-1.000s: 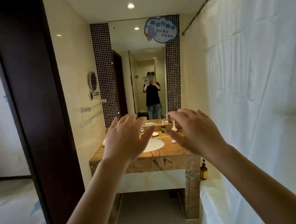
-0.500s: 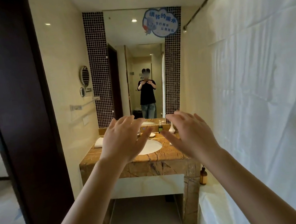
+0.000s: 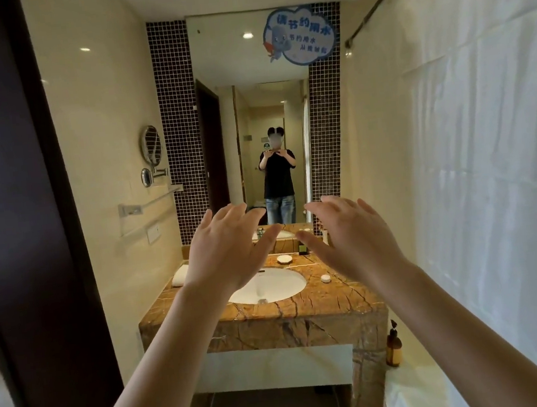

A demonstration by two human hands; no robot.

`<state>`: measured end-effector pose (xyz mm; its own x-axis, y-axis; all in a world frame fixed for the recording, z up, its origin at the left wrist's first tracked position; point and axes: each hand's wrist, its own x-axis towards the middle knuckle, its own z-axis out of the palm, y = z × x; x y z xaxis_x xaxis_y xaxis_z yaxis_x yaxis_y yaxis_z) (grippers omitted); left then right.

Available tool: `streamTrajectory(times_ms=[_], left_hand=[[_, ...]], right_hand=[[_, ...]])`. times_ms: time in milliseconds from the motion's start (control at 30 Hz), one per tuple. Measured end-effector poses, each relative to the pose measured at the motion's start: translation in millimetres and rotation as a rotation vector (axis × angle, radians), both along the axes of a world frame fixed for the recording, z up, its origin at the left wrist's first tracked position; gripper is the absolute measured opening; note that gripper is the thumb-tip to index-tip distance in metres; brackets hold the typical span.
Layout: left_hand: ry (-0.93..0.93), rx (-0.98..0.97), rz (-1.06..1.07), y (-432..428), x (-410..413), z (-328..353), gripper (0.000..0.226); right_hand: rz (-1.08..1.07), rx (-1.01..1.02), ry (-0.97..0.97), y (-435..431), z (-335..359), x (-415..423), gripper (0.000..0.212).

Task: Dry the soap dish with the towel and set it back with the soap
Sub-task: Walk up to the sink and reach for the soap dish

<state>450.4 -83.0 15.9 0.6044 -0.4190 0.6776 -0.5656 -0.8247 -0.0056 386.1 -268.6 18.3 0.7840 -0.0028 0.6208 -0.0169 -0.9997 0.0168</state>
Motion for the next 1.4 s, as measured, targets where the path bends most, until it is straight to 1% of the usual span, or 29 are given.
streamTrajectory(times_ms=[400,500,600,700,833,1100,1400], left_hand=[[0.032,0.002,0.008,-21,92,-18,0.074],[0.024,0.002,0.007,-23,122,-17,0.076],[0.016,-0.001,-0.008,-23,155,-17,0.072],[0.004,-0.012,-0.018,-21,190,-16,0.073],[0.007,-0.017,-0.023,-15,235,-13,0.072],[-0.016,-0.001,-0.042,-14,313,-9,0.081],[0.024,-0.004,-0.079,-41,389,-11,0.076]], right_hand=[[0.014,0.000,0.058,-19,-20,95,0.071],[0.010,-0.008,0.044,-18,-20,124,0.073],[-0.010,0.000,0.033,-18,-20,155,0.072],[-0.036,-0.015,0.039,-18,-19,188,0.074],[-0.048,-0.009,0.034,-18,-14,231,0.070],[-0.046,0.014,0.026,-17,-15,301,0.071],[-0.062,0.015,0.030,-40,-12,375,0.069]])
